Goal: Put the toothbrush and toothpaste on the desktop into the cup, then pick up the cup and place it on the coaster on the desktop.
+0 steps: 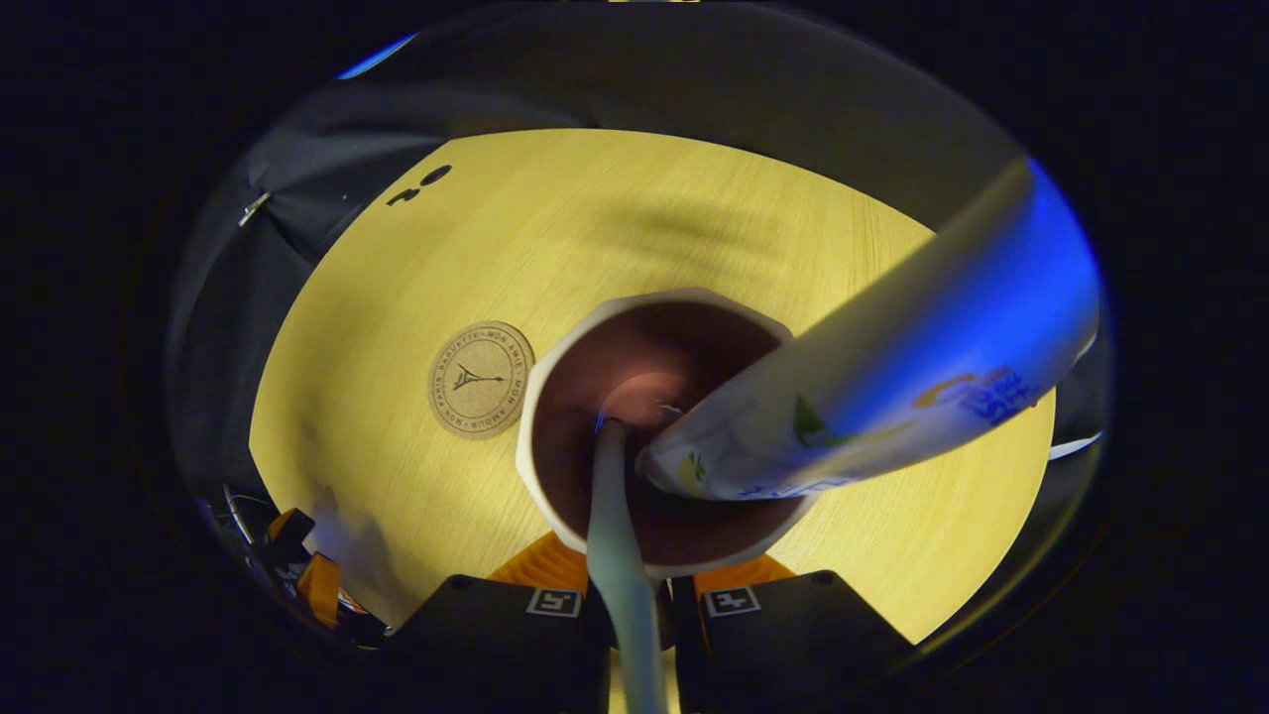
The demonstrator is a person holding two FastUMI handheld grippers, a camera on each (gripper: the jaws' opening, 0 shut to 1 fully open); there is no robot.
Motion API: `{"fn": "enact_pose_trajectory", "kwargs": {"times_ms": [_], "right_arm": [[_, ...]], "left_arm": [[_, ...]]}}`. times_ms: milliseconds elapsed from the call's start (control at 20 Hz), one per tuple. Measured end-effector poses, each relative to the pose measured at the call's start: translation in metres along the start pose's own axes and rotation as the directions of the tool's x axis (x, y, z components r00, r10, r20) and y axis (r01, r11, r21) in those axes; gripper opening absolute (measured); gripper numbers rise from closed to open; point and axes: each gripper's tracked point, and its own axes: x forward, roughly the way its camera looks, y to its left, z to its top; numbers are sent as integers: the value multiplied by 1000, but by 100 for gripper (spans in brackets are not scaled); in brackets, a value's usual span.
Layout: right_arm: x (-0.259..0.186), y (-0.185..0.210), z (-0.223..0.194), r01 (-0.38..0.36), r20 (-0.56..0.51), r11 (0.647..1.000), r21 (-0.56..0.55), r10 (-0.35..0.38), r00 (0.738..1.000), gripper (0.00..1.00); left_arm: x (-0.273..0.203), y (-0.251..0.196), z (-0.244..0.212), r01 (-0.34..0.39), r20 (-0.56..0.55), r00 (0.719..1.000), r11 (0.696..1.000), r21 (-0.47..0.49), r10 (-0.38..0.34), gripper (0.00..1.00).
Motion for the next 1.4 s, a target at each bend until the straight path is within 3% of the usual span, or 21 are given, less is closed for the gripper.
{"fn": "enact_pose_trajectory", "kwargs": {"times_ms": [150, 300, 500, 750, 1200, 1250, 1300, 1400], "right_arm": [[-3, 27, 16, -31, 14, 999, -18, 32, 999, 30], [2, 62, 23, -79, -2, 996, -48, 79, 997, 30], [9, 94, 25, -93, -21, 991, -97, 91, 996, 30], [20, 90, 28, -37, -55, 986, -165, 28, 998, 30], [22, 91, 28, -12, -110, 984, -180, -8, 994, 29], [22, 91, 28, -5, -109, 983, -182, -15, 994, 24], [22, 90, 28, 4, -108, 983, -185, -24, 994, 30], [22, 90, 26, 13, -111, 982, -187, -34, 993, 30]], "left_arm": [[-6, -8, 0, 17, 2, 1000, 1000, -10, -17, 96], [-16, -8, 3, 3, 7, 1000, 999, 43, -3, 95], [-38, 1, 10, -20, -2, 1000, 999, 38, 20, 96], [-61, 22, 8, -58, -29, 998, 998, 5, 59, 96], [-84, 54, 4, -93, -54, 994, 996, 4, 93, 96], [-86, 51, 5, -82, -58, 995, 997, 5, 82, 95], [-87, 51, 4, -79, -64, 995, 997, 12, 80, 95], [-91, 54, 5, -85, -59, 995, 996, 25, 86, 95]]}}
